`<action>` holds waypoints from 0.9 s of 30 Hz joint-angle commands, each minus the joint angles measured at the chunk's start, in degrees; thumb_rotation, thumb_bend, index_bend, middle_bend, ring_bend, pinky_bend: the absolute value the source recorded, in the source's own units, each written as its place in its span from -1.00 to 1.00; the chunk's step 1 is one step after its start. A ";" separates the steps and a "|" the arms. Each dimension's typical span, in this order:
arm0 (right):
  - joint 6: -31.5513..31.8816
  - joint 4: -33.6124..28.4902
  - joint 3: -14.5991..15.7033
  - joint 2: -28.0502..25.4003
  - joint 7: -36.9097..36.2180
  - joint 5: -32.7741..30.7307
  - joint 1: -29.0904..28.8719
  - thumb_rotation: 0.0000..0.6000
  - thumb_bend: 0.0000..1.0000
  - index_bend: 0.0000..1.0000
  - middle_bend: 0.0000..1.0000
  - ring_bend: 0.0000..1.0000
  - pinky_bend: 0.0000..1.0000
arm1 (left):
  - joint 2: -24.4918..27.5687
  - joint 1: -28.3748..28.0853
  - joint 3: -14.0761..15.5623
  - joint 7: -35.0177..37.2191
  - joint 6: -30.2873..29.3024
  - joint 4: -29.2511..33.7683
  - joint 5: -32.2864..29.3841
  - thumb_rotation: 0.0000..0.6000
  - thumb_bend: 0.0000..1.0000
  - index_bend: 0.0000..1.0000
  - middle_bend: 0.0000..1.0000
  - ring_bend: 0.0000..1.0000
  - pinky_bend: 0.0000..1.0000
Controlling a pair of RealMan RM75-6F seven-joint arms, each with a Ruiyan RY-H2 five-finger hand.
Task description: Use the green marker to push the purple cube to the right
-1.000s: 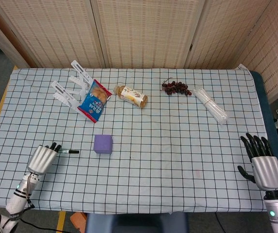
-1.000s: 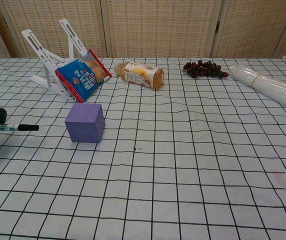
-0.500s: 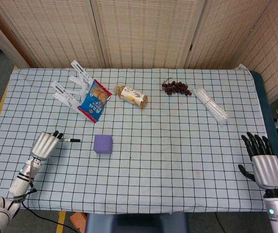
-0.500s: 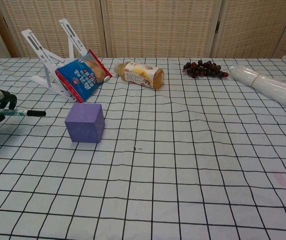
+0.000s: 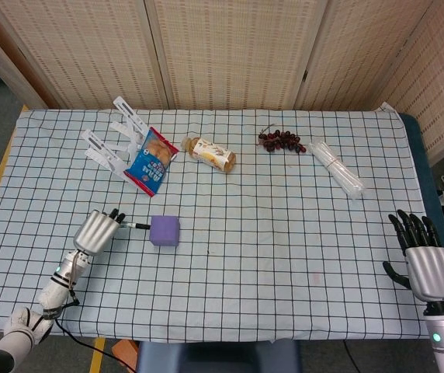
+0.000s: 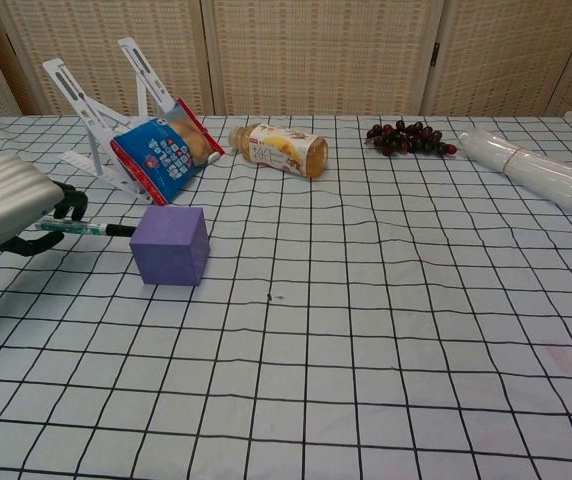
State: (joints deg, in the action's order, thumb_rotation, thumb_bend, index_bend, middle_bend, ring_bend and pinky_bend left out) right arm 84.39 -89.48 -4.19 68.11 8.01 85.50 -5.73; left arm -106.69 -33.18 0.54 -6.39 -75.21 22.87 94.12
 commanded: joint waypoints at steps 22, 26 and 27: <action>-0.25 -0.73 0.04 -2.00 -3.30 -0.08 0.21 1.00 -0.72 -1.00 -1.00 -1.00 -1.00 | 0.19 -5.32 -0.79 -13.40 1.08 15.31 0.44 1.00 0.21 0.59 0.58 0.67 1.00; -0.94 -0.85 0.18 -2.39 -3.87 -0.28 0.08 1.00 -0.72 -1.00 -1.00 -1.00 -1.00 | 0.25 -5.88 -0.79 -15.90 1.42 18.24 0.75 1.00 0.20 0.59 0.59 0.66 1.00; -0.91 -0.91 0.17 -2.52 -4.08 -0.26 0.09 1.00 -0.72 -1.00 -1.00 -1.00 -1.00 | 0.27 -6.05 -0.84 -16.67 1.62 18.98 0.77 1.00 0.20 0.59 0.59 0.66 1.00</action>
State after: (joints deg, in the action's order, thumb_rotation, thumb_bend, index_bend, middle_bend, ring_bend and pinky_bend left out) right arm 83.49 -90.35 -4.02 65.67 4.02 85.24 -5.63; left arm -106.50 -38.86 -0.25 -22.13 -73.91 40.89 94.75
